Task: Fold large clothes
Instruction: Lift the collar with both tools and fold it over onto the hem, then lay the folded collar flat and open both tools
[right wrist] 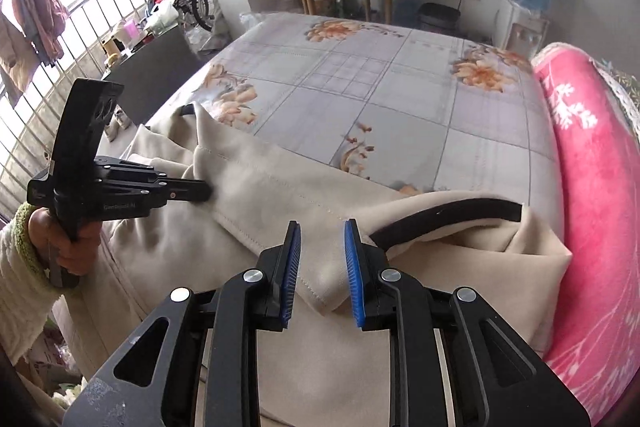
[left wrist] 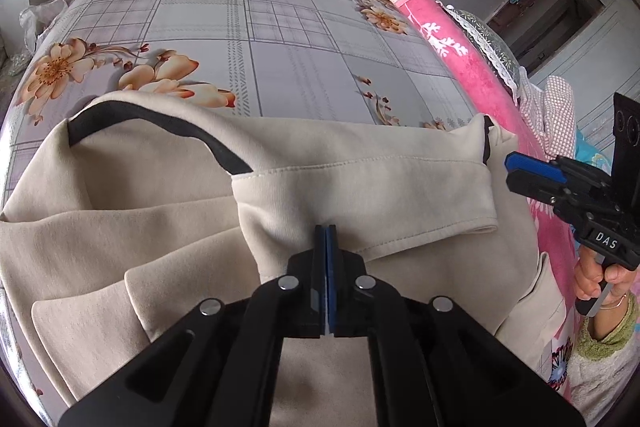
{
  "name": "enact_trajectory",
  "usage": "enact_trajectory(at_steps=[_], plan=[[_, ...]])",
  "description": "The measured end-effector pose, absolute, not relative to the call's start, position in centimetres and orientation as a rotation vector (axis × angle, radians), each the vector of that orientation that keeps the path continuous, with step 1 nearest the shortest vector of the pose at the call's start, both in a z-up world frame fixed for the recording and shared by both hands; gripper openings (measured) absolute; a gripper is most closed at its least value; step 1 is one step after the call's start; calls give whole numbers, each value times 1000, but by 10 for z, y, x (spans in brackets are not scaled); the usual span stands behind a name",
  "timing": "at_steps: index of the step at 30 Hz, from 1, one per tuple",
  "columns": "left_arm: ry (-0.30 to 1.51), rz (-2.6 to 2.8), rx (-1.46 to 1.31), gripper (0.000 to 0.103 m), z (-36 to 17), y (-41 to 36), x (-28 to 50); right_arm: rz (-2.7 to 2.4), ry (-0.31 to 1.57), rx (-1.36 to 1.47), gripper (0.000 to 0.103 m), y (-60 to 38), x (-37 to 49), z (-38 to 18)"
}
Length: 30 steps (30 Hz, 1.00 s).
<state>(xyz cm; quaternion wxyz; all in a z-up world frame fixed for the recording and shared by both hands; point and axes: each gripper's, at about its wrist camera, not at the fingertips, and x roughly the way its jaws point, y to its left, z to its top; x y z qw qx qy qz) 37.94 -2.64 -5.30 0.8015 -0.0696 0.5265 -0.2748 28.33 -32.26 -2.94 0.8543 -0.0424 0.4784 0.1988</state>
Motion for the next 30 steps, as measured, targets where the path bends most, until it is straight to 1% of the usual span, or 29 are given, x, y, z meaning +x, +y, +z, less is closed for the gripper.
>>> enact_trajectory(at_steps=[4, 5, 7, 9, 11, 12, 13, 14, 16, 18, 19, 20, 24, 27, 30], plan=[[1111, -580, -177, 1, -54, -23, 375, 374, 1084, -169, 20, -314, 284, -75], [1108, -574, -186, 1, -54, -21, 374, 368, 1060, -162, 20, -314, 281, -75], [1114, -554, -201, 1, -52, -19, 372, 344, 1072, -115, 20, -318, 279, -70], [1124, -527, -207, 2, -44, -15, 368, 327, 1071, -71, 24, -321, 272, -61], [1115, -513, -211, 10, -31, -10, 359, 320, 1052, -55, 37, -323, 260, -48], [1102, -507, -208, 20, -23, -6, 353, 327, 1039, -45, 41, -323, 252, -41], [1086, -505, -205, 24, -14, -1, 345, 339, 1025, -33, 46, -324, 243, -33], [1070, -503, -203, 30, -5, 4, 337, 353, 1013, -16, 52, -324, 234, -26], [1041, -494, -205, 36, 10, 19, 316, 388, 997, 28, 58, -326, 213, -15], [1010, -477, -231, 39, 22, 39, 291, 418, 989, 60, 60, -326, 189, -7], [995, -463, -248, 40, 25, 50, 279, 435, 987, 73, 63, -326, 177, -5], [980, -445, -265, 41, 27, 62, 264, 452, 988, 88, 65, -325, 165, -4], [935, -373, -314, 41, 22, 103, 209, 509, 1015, 122, 67, -319, 121, -18], [931, -316, -323, 41, 4, 120, 176, 518, 1049, 125, 67, -314, 98, -38], [938, -249, -264, 41, -18, 122, 154, 483, 1067, 89, 67, -308, 83, -59]])
